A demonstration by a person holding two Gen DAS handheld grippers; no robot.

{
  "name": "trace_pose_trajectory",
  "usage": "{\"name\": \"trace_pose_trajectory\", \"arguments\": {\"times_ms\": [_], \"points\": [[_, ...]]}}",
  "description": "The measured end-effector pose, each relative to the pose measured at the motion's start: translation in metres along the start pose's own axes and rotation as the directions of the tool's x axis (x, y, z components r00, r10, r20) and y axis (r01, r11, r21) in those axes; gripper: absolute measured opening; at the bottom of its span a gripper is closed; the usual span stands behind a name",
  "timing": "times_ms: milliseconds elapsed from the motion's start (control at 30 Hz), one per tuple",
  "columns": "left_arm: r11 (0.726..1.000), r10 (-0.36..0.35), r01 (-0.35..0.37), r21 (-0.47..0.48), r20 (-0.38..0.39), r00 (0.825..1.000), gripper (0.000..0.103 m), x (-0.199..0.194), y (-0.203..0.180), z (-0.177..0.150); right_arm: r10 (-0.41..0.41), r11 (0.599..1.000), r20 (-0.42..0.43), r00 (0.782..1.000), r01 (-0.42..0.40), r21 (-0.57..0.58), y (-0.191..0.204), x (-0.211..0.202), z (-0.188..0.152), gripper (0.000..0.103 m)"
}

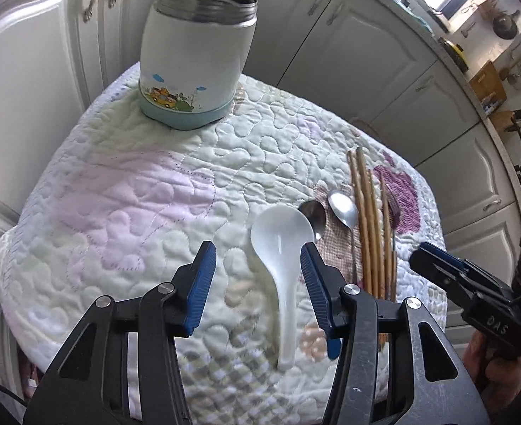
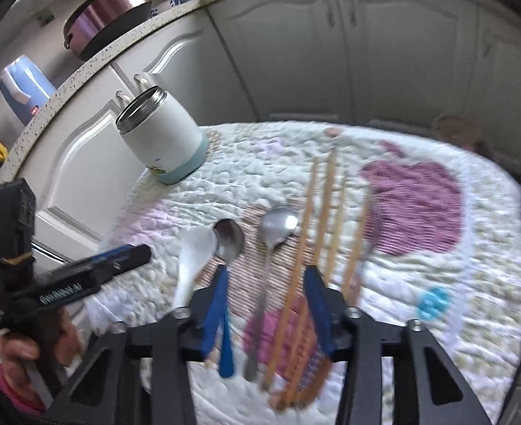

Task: Organize utensils
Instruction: 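Close left tool on white ceramic spoon while right tool grasps blue-handled spoon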

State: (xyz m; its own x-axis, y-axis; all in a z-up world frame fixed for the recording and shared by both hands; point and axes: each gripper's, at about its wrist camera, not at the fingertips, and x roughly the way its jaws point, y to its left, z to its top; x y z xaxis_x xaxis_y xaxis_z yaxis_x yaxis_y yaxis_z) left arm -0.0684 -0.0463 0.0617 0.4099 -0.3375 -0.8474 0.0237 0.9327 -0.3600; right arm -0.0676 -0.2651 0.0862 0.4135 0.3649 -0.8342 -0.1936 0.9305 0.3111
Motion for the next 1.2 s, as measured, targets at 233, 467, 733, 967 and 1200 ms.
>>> {"name": "trace_pose_trajectory", "arguments": {"times_ms": [233,467,733,967,1200], "points": [[1.0,0.008,-0.008,-0.008,-0.063,0.998,0.049,0.029,0.002,0.011,0.101,0.992,-0.055,0.993,-0.097,0.075,-0.009,0.036,0.018,0.034],[1.0,0.002,-0.003,-0.015,-0.082,0.997,0.045,0.053,-0.003,0.018,0.16,0.978,-0.06,0.985,-0.15,0.146,-0.021,0.045,0.027,0.034],[0.998,-0.048,0.044,-0.055,-0.066,0.997,0.005,0.056,0.007,0.024,0.191,0.967,-0.083,0.978,-0.173,0.186,-0.022,0.056,0.029,0.034],[0.997,-0.049,0.047,-0.056,-0.047,0.998,0.003,0.04,0.015,0.024,0.198,0.953,-0.098,0.975,-0.169,0.25,-0.031,0.066,0.031,0.034],[0.99,-0.064,0.055,-0.128,-0.063,0.996,0.04,0.047,0.02,0.025,0.201,0.941,-0.097,0.975,-0.164,0.297,-0.041,0.074,0.031,0.034]]}}
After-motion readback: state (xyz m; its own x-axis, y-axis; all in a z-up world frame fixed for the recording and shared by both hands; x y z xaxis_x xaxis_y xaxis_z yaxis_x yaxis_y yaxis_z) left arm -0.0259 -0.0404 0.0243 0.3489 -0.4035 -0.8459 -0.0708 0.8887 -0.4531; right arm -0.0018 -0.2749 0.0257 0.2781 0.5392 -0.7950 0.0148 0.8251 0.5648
